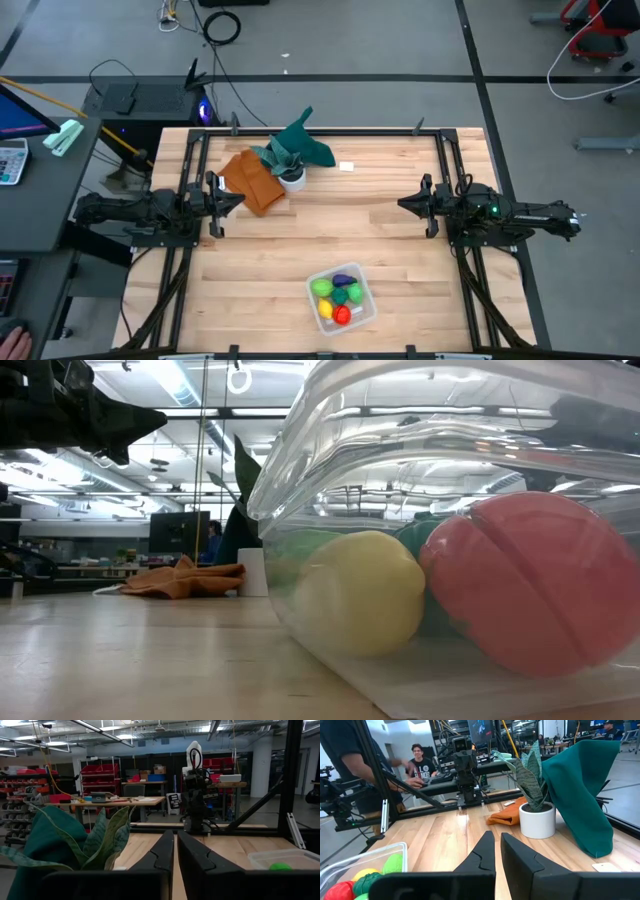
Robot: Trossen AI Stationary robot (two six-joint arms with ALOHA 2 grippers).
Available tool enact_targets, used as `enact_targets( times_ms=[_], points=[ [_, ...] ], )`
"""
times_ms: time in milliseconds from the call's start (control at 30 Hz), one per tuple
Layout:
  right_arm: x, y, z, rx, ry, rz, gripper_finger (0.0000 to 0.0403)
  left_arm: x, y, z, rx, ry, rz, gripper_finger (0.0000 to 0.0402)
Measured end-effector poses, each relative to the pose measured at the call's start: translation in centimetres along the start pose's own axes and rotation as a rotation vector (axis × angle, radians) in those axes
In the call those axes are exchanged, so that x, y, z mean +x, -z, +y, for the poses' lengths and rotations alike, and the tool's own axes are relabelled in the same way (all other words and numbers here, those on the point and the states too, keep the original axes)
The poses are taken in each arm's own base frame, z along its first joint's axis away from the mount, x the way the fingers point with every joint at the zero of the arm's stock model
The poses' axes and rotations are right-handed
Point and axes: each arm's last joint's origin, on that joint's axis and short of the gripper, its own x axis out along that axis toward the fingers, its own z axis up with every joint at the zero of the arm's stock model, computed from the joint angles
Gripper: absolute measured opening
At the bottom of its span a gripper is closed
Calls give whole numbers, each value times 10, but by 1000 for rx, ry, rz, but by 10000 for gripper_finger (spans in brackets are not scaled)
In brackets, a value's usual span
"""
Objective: Pick and placing Produce into tupperware
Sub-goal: Return to Home Position
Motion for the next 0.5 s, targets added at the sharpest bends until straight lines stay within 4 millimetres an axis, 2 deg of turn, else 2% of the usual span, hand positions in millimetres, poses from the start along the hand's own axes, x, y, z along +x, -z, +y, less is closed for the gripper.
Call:
enact_targets(
  times_ms=[500],
  points=[
    [0,0,0,0,0,0,0,0,0,0,0,0,0,23]
  ],
)
